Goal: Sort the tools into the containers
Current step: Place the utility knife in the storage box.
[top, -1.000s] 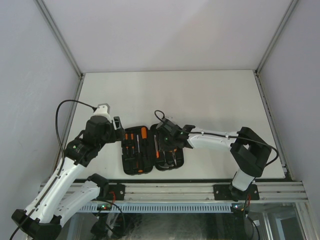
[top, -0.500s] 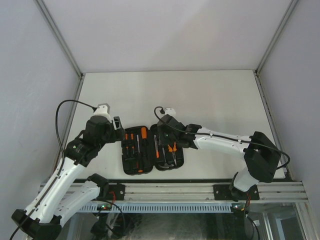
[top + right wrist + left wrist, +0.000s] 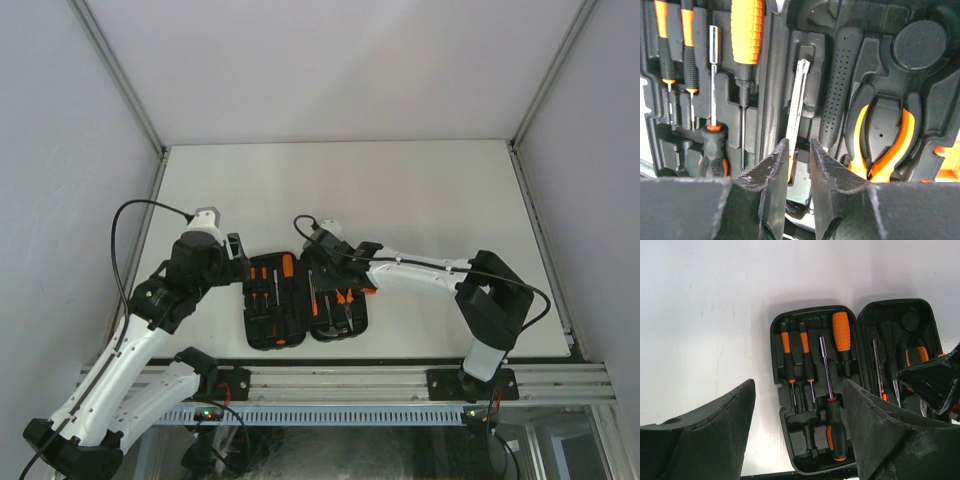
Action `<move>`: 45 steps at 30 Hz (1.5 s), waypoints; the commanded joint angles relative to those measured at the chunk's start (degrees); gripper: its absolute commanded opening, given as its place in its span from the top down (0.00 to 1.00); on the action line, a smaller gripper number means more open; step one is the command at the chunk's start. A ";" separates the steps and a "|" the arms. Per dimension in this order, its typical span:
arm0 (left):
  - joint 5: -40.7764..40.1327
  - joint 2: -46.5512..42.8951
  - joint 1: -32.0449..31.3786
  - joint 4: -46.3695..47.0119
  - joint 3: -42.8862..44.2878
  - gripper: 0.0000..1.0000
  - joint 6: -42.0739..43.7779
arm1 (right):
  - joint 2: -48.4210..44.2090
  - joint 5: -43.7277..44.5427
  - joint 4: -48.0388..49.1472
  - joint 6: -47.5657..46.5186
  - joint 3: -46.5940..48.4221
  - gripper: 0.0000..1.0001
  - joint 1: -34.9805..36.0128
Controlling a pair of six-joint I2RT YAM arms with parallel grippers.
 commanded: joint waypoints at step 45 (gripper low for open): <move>1.08 0.45 0.32 1.87 0.06 0.26 1.13 | 9.98 -4.19 -4.49 -2.53 8.60 0.92 -0.23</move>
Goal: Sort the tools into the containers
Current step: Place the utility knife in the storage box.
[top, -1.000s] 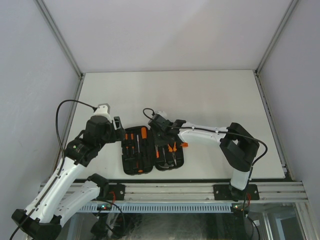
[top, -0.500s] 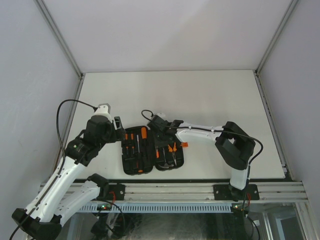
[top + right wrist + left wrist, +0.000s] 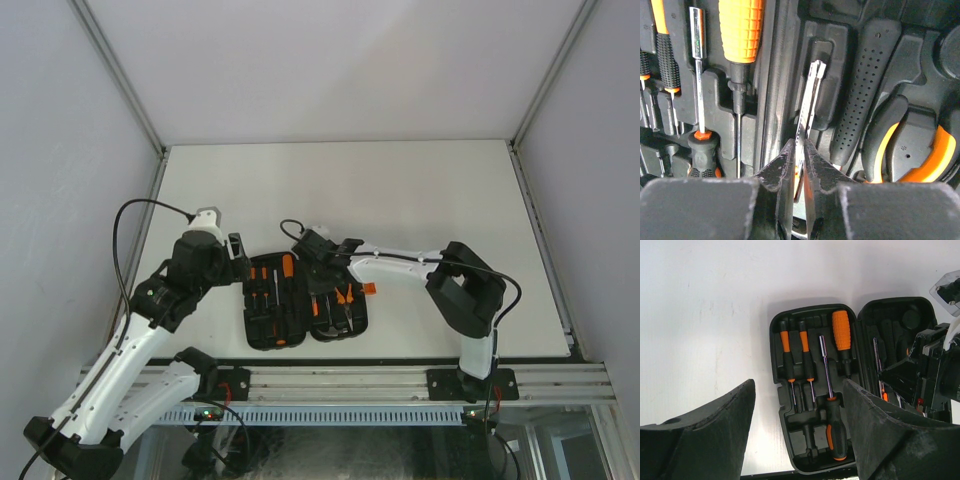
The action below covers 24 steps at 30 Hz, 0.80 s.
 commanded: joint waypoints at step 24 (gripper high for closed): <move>0.66 -0.12 0.29 1.85 0.06 0.26 1.13 | 7.58 -1.58 -10.23 -0.86 3.23 1.00 0.36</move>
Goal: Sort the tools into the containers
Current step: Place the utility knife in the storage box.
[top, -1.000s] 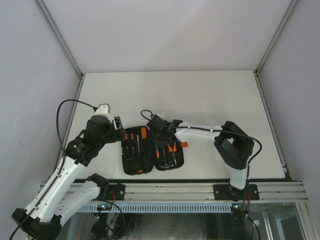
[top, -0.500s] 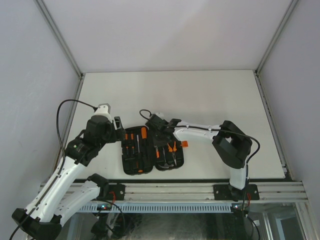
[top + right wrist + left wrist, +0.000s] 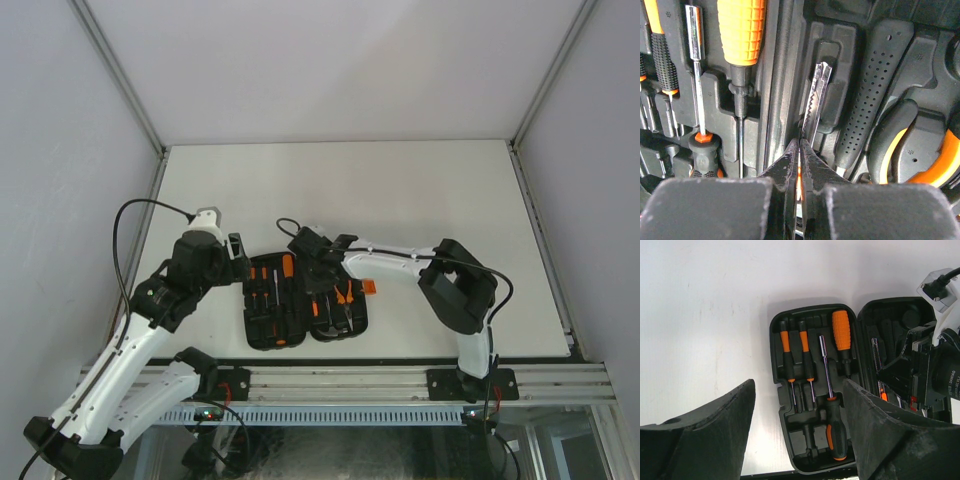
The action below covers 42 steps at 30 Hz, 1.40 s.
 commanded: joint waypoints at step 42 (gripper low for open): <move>0.75 -0.66 0.27 1.94 0.02 0.25 1.15 | 15.77 3.93 -15.81 -2.38 -0.15 1.00 -1.09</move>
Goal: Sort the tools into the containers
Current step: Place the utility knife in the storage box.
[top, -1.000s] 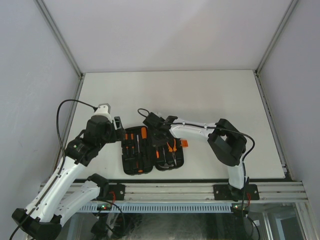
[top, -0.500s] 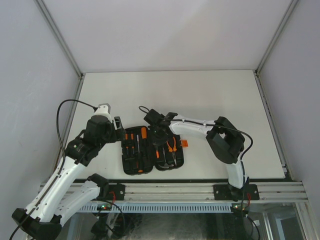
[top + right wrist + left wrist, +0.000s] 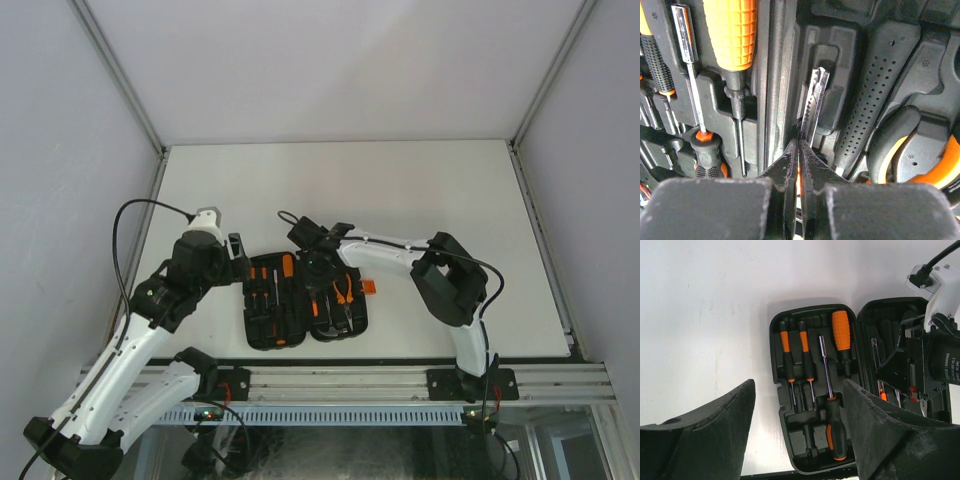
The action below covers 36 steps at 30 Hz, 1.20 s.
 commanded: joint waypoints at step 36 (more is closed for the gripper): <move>0.73 0.10 0.29 1.94 -0.03 0.25 1.24 | -15.02 12.47 0.60 0.38 -4.49 0.91 2.77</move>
